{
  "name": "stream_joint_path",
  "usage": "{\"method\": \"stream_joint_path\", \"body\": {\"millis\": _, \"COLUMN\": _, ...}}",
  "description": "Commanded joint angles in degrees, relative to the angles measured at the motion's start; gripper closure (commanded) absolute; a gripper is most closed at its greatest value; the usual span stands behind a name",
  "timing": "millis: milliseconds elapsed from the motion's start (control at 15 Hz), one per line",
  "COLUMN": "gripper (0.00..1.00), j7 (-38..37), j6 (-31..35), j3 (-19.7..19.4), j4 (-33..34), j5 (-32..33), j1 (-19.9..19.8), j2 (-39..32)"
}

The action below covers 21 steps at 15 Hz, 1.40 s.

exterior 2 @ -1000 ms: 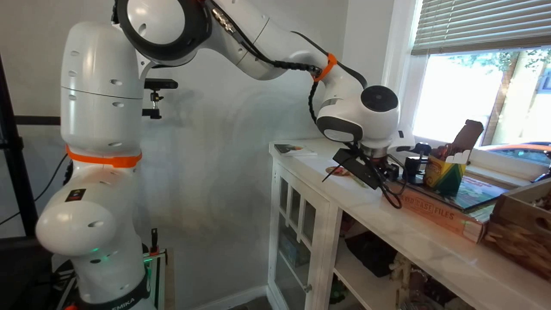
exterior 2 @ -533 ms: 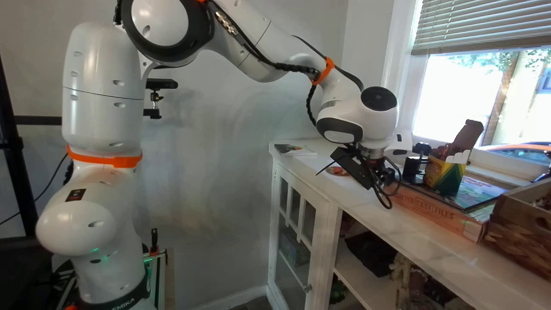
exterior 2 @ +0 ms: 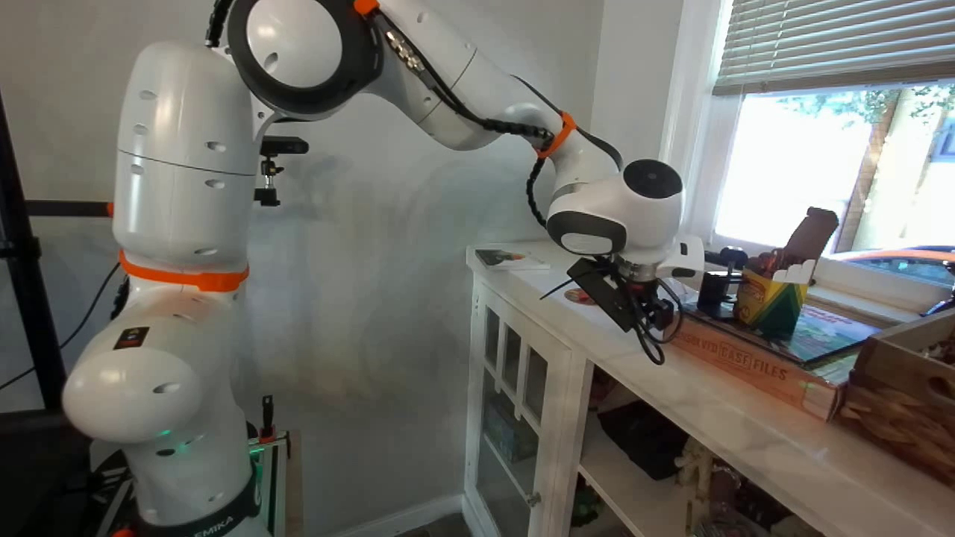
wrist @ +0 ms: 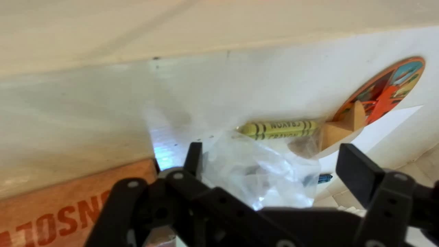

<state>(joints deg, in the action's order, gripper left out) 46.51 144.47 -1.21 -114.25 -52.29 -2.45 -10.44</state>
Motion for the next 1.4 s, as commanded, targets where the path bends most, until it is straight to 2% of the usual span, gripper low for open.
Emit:
{"method": "stream_joint_path", "body": {"millis": 0, "gripper": 0.00, "j7": -2.3, "j6": 0.8, "j3": 0.9, "j4": 1.4, "j5": 1.5, "j1": -0.4, "j2": -1.7}}
{"method": "stream_joint_path", "body": {"millis": 67, "gripper": 0.00, "j7": -2.0, "j6": 1.4, "j3": 1.0, "j4": 1.7, "j5": 1.3, "j1": -0.4, "j2": -2.1}}
{"method": "stream_joint_path", "body": {"millis": 200, "gripper": 0.12, "j7": -1.7, "j6": 1.5, "j3": 1.3, "j4": 2.2, "j5": 1.2, "j1": -0.4, "j2": -2.5}}
{"method": "stream_joint_path", "body": {"millis": 267, "gripper": 0.30, "j7": -1.4, "j6": 1.6, "j3": 1.5, "j4": 2.7, "j5": 1.2, "j1": -0.4, "j2": -2.9}}
{"method": "stream_joint_path", "body": {"millis": 333, "gripper": 0.33, "j7": -1.0, "j6": 1.8, "j3": 1.7, "j4": 3.2, "j5": 1.1, "j1": -0.4, "j2": -3.3}}
{"method": "stream_joint_path", "body": {"millis": 400, "gripper": 0.40, "j7": -1.0, "j6": 1.7, "j3": 1.9, "j4": 3.8, "j5": 1.1, "j1": -0.5, "j2": -3.7}}
{"method": "stream_joint_path", "body": {"millis": 867, "gripper": 0.95, "j7": -0.3, "j6": 1.6, "j3": 2.5, "j4": 6.4, "j5": 1.5, "j1": -0.8, "j2": -5.7}}
{"method": "stream_joint_path", "body": {"millis": 1000, "gripper": 1.00, "j7": -0.1, "j6": 1.3, "j3": 2.5, "j4": 6.8, "j5": 1.5, "j1": -1.0, "j2": -5.9}}
{"method": "stream_joint_path", "body": {"millis": 1333, "gripper": 1.00, "j7": 0.0, "j6": 0.5, "j3": 2.2, "j4": 7.4, "j5": 2.5, "j1": -1.4, "j2": -5.0}}
